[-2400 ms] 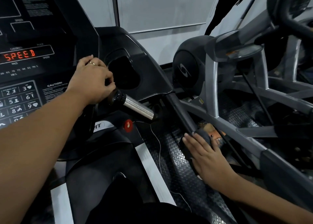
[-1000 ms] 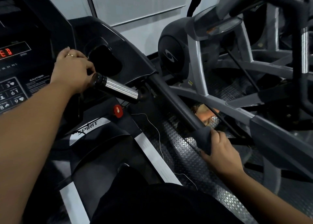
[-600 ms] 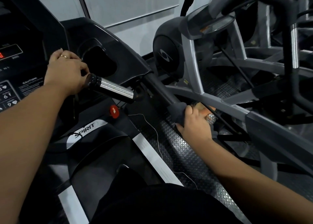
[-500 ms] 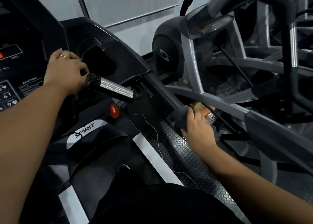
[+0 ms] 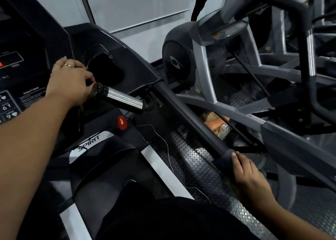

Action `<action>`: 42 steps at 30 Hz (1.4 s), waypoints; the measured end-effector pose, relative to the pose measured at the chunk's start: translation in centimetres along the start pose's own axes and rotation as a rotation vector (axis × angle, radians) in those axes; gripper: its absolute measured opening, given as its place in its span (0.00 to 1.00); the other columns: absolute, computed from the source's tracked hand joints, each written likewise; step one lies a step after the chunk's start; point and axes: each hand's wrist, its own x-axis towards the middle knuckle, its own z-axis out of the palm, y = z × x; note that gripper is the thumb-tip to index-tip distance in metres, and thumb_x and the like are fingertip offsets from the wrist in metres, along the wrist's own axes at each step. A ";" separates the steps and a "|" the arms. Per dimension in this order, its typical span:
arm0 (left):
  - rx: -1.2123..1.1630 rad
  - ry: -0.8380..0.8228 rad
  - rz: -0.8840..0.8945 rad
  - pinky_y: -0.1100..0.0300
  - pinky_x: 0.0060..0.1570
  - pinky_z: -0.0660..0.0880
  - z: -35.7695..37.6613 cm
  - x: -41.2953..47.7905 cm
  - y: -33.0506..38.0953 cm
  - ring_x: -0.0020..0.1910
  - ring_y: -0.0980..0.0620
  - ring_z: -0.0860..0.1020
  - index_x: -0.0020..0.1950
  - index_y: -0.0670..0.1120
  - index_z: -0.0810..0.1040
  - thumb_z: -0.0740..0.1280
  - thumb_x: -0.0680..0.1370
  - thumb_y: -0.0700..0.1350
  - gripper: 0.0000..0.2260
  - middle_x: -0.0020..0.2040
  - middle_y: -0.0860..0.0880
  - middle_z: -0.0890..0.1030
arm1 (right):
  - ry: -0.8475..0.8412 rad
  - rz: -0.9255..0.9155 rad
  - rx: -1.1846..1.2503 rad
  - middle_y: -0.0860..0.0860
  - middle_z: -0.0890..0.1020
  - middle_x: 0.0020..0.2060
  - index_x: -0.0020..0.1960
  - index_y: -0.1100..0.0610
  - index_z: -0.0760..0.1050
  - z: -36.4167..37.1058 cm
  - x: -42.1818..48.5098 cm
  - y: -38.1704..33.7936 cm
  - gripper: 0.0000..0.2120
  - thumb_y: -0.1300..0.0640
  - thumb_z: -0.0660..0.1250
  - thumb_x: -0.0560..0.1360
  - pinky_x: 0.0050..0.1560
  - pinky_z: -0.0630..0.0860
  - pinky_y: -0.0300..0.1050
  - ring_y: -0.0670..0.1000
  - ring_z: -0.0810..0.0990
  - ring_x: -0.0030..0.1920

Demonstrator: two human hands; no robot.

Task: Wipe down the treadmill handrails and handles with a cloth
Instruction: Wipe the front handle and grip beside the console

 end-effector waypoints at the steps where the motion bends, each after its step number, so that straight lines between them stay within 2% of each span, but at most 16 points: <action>1: 0.008 -0.004 0.001 0.49 0.75 0.47 0.0 0.0 0.1 0.65 0.47 0.69 0.43 0.50 0.84 0.68 0.74 0.51 0.07 0.53 0.44 0.80 | -0.012 0.006 0.015 0.67 0.74 0.60 0.70 0.70 0.62 0.0 0.2 0.0 0.36 0.64 0.72 0.66 0.48 0.81 0.58 0.66 0.77 0.54; 4: 0.026 -0.014 -0.010 0.49 0.75 0.48 0.0 0.2 0.2 0.65 0.47 0.69 0.43 0.52 0.83 0.70 0.74 0.50 0.04 0.52 0.44 0.80 | -0.028 0.051 0.049 0.65 0.75 0.57 0.68 0.69 0.64 -0.2 2.5 -1.4 0.32 0.56 0.68 0.69 0.39 0.82 0.56 0.65 0.79 0.50; 6: 0.036 -0.025 -0.017 0.49 0.74 0.48 0.0 0.2 0.2 0.65 0.48 0.69 0.43 0.53 0.83 0.70 0.74 0.52 0.05 0.52 0.45 0.80 | -0.079 0.081 0.057 0.64 0.76 0.56 0.68 0.67 0.66 -0.5 5.0 -2.7 0.37 0.52 0.76 0.67 0.37 0.82 0.55 0.64 0.80 0.49; 8: 0.032 -0.024 -0.021 0.49 0.74 0.48 0.0 0.2 0.1 0.65 0.49 0.69 0.43 0.54 0.83 0.69 0.74 0.53 0.05 0.52 0.45 0.80 | -0.095 0.072 0.069 0.63 0.77 0.56 0.67 0.67 0.68 -0.9 7.4 -4.2 0.38 0.47 0.77 0.66 0.39 0.82 0.54 0.63 0.80 0.49; 13: 0.019 -0.024 -0.030 0.49 0.75 0.49 0.1 0.3 0.0 0.65 0.50 0.69 0.43 0.55 0.83 0.68 0.74 0.54 0.06 0.51 0.47 0.80 | -0.083 0.063 -0.027 0.61 0.74 0.51 0.68 0.68 0.66 -2.0 12.4 -7.7 0.36 0.54 0.77 0.67 0.34 0.80 0.51 0.59 0.78 0.44; 16: 0.017 -0.005 -0.029 0.49 0.74 0.49 0.1 0.2 0.1 0.64 0.51 0.69 0.43 0.54 0.83 0.68 0.75 0.54 0.06 0.50 0.48 0.80 | -0.096 0.087 -0.079 0.60 0.75 0.50 0.67 0.68 0.68 -2.6 14.7 -9.3 0.35 0.52 0.76 0.68 0.29 0.78 0.48 0.58 0.79 0.42; 19: 0.005 0.005 -0.043 0.50 0.74 0.48 0.0 0.3 0.3 0.64 0.52 0.69 0.42 0.54 0.83 0.68 0.75 0.54 0.06 0.50 0.49 0.80 | -0.108 0.056 -0.060 0.59 0.75 0.53 0.69 0.68 0.65 -3.1 16.9 -10.6 0.37 0.46 0.72 0.71 0.33 0.78 0.48 0.57 0.78 0.46; 22: -0.013 0.003 -0.052 0.51 0.74 0.47 -0.1 0.3 0.2 0.64 0.52 0.69 0.42 0.54 0.83 0.67 0.75 0.55 0.07 0.49 0.50 0.80 | -0.078 0.033 -0.004 0.60 0.74 0.54 0.70 0.67 0.62 -3.1 18.9 -11.6 0.36 0.45 0.68 0.74 0.39 0.80 0.49 0.57 0.78 0.48; 26: -0.040 0.004 -0.061 0.51 0.76 0.47 0.0 0.3 0.2 0.64 0.54 0.69 0.41 0.55 0.82 0.67 0.74 0.56 0.07 0.48 0.52 0.79 | -0.059 0.027 0.075 0.58 0.74 0.53 0.66 0.65 0.64 -3.3 21.0 -12.4 0.32 0.44 0.69 0.74 0.38 0.80 0.46 0.56 0.79 0.47; 29: -0.052 0.006 -0.073 0.51 0.76 0.47 0.0 0.3 0.2 0.64 0.55 0.69 0.40 0.55 0.82 0.67 0.73 0.56 0.08 0.48 0.53 0.78 | -0.069 0.019 0.129 0.57 0.73 0.55 0.64 0.62 0.63 -3.6 22.8 -12.6 0.29 0.42 0.66 0.76 0.41 0.75 0.43 0.56 0.79 0.50; 34: -0.055 0.017 -0.068 0.51 0.76 0.47 0.0 0.4 0.2 0.63 0.56 0.70 0.39 0.55 0.81 0.67 0.74 0.56 0.08 0.45 0.54 0.78 | -0.103 0.031 0.264 0.59 0.73 0.56 0.61 0.62 0.64 -3.8 25.9 -13.1 0.27 0.40 0.64 0.77 0.39 0.70 0.47 0.60 0.80 0.50; 42: -0.049 0.023 -0.079 0.51 0.75 0.47 0.0 0.4 0.1 0.63 0.56 0.69 0.40 0.55 0.82 0.67 0.74 0.56 0.08 0.48 0.54 0.79 | -0.211 0.086 0.489 0.61 0.75 0.57 0.60 0.63 0.65 -4.5 29.8 -14.2 0.28 0.40 0.64 0.76 0.45 0.68 0.49 0.63 0.77 0.55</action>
